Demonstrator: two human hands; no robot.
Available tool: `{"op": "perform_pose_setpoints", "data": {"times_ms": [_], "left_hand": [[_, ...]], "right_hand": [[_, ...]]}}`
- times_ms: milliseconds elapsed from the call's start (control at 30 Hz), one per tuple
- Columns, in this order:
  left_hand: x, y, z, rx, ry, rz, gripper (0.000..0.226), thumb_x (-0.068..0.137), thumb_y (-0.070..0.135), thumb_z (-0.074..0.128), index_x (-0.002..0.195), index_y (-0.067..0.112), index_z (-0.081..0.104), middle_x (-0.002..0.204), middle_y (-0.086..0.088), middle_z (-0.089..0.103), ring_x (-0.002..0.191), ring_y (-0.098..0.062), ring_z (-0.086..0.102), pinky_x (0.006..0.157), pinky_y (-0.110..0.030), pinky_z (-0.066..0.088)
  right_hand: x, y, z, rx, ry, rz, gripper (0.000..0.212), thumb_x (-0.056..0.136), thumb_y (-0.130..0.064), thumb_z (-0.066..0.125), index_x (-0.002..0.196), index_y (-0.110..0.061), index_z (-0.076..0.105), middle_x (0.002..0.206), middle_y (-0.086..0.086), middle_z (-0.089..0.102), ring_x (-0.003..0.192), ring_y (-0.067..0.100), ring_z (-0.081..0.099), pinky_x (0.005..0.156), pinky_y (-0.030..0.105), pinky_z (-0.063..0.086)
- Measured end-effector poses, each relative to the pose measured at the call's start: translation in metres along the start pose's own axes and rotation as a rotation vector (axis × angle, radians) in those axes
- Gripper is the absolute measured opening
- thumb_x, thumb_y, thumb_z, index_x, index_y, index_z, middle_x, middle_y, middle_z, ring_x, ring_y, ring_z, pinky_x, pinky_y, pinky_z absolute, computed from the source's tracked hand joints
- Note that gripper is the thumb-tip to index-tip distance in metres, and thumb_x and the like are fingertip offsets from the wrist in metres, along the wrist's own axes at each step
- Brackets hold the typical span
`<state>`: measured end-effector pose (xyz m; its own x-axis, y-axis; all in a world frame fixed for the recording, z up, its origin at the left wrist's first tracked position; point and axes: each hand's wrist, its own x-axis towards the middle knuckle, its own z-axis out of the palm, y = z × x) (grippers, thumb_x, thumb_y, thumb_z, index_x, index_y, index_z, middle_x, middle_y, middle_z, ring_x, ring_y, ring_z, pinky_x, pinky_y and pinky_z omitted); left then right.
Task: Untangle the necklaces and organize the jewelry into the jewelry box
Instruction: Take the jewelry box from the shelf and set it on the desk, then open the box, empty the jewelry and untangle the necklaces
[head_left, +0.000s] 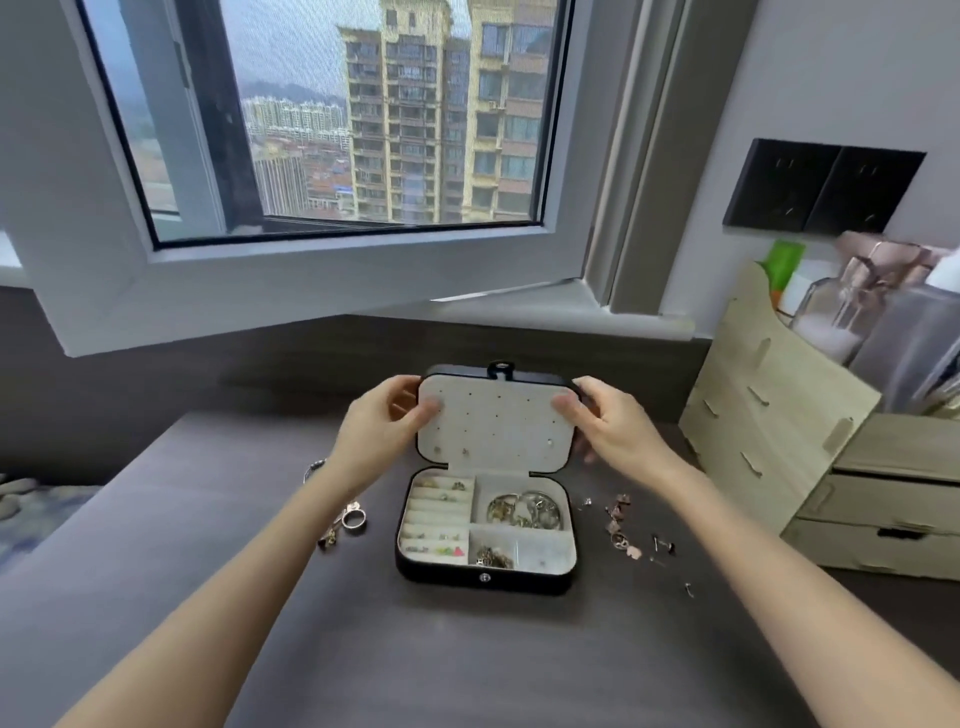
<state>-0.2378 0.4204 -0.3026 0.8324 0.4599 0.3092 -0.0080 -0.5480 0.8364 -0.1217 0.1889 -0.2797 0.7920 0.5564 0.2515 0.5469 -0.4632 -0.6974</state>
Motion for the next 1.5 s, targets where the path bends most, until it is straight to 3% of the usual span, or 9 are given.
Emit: {"op": "perform_pose_setpoints", "data": {"times_ms": [133,267,433,533,633,733,933,1100,1500], "left_hand": [[0.019,-0.009,0.013,-0.011,0.131,-0.028,0.025,0.083,0.022,0.07,0.107,0.013,0.069,0.094,0.004,0.07,0.083,-0.004,0.064,0.072,-0.015,0.049],[0.047,-0.013,0.024,-0.085,0.185,-0.078,0.026,0.081,0.02,0.072,0.105,0.012,0.068,0.095,0.0,0.071,0.086,-0.012,0.066,0.081,-0.039,0.055],[0.073,-0.01,0.039,-0.097,0.206,-0.101,0.027,0.082,0.022,0.07,0.106,0.011,0.065,0.095,0.0,0.069,0.089,-0.016,0.065,0.081,-0.04,0.054],[0.079,-0.012,0.045,-0.062,0.226,-0.123,0.028,0.083,0.024,0.069,0.106,0.009,0.064,0.098,-0.002,0.069,0.089,-0.015,0.063,0.08,-0.031,0.05],[0.076,-0.013,0.041,-0.029,0.217,-0.129,0.027,0.082,0.024,0.069,0.105,0.011,0.064,0.096,-0.001,0.068,0.087,-0.015,0.063,0.081,-0.031,0.05],[0.066,-0.009,0.032,0.097,0.216,-0.05,0.019,0.082,0.022,0.068,0.099,0.013,0.066,0.091,0.004,0.065,0.084,-0.014,0.06,0.077,-0.028,0.047],[0.036,0.005,0.035,0.332,0.094,0.168,0.003,0.078,0.016,0.071,0.081,0.018,0.072,0.076,0.008,0.051,0.074,-0.018,0.052,0.061,-0.024,0.029],[0.026,0.01,0.035,0.293,0.107,0.16,0.007,0.079,0.013,0.067,0.08,0.019,0.072,0.081,0.005,0.056,0.076,-0.019,0.054,0.066,-0.027,0.037],[0.009,0.011,0.027,0.259,0.1,0.098,0.009,0.081,0.011,0.064,0.083,0.016,0.072,0.086,0.002,0.059,0.075,-0.012,0.052,0.068,-0.023,0.037]], "right_hand": [[0.025,0.013,0.011,0.072,0.082,0.048,0.022,0.092,-0.035,0.057,0.098,-0.014,0.058,0.078,0.002,0.069,0.046,0.015,0.061,0.047,0.023,0.047],[0.057,0.018,0.014,0.109,0.123,0.09,0.021,0.09,-0.036,0.06,0.097,-0.016,0.056,0.077,0.002,0.068,0.05,0.018,0.059,0.047,0.02,0.042],[0.086,0.025,0.009,0.044,0.17,0.142,0.029,0.089,-0.039,0.06,0.1,-0.015,0.048,0.084,0.007,0.066,0.053,0.019,0.059,0.041,0.011,0.038],[0.093,0.028,0.012,0.01,0.194,0.162,0.032,0.089,-0.036,0.061,0.102,-0.009,0.047,0.084,0.011,0.065,0.052,0.022,0.059,0.044,0.017,0.043],[0.086,0.027,0.015,-0.081,0.293,0.13,0.034,0.088,-0.036,0.062,0.106,-0.008,0.052,0.084,0.003,0.063,0.068,0.024,0.062,0.065,0.034,0.049],[0.06,0.016,0.021,-0.288,0.409,-0.075,0.018,0.086,-0.032,0.065,0.092,-0.014,0.065,0.078,-0.005,0.061,0.073,0.017,0.057,0.063,0.029,0.039],[0.036,0.001,0.049,-0.537,-0.093,-0.073,0.02,0.08,-0.046,0.068,0.09,-0.029,0.074,0.071,-0.016,0.049,0.096,0.012,0.051,0.07,0.024,0.034],[0.044,0.001,0.062,-0.625,-0.13,-0.026,0.031,0.08,-0.043,0.069,0.106,-0.026,0.072,0.108,-0.005,0.067,0.111,0.018,0.052,0.081,0.027,0.04],[0.042,0.001,0.069,-0.618,-0.122,0.057,0.014,0.083,-0.033,0.069,0.089,-0.022,0.074,0.098,-0.002,0.07,0.102,0.02,0.058,0.071,0.027,0.042]]}}
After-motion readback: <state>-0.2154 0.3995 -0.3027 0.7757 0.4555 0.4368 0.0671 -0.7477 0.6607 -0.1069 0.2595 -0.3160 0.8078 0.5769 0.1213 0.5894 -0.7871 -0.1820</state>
